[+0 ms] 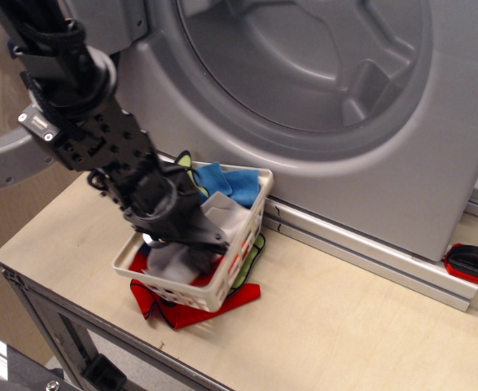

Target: Take clothes out of laundry machine

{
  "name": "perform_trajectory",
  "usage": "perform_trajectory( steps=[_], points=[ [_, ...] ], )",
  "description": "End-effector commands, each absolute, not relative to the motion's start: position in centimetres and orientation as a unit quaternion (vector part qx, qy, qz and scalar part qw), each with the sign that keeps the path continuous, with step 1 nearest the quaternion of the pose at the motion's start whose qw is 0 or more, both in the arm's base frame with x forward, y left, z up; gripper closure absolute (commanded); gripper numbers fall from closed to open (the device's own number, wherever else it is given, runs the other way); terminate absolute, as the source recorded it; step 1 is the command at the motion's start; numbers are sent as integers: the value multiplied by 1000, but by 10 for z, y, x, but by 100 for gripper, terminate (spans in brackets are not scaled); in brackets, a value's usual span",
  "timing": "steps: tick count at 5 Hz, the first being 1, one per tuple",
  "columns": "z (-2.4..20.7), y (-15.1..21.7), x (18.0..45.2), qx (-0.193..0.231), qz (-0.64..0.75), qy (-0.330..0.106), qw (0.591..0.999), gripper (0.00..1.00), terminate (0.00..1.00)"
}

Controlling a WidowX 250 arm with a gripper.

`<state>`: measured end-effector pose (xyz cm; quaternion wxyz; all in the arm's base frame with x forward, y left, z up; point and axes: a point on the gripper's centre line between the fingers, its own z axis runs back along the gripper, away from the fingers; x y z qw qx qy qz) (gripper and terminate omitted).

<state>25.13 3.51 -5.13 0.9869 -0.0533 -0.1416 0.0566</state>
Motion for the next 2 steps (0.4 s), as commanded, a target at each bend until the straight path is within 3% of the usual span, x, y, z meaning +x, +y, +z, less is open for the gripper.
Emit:
perform_trajectory(
  steps=[1,2],
  points=[
    [9,12,264,-53,76,-152,984,0,0],
    [33,13,272,-40,73,-154,985,0,0]
  ],
)
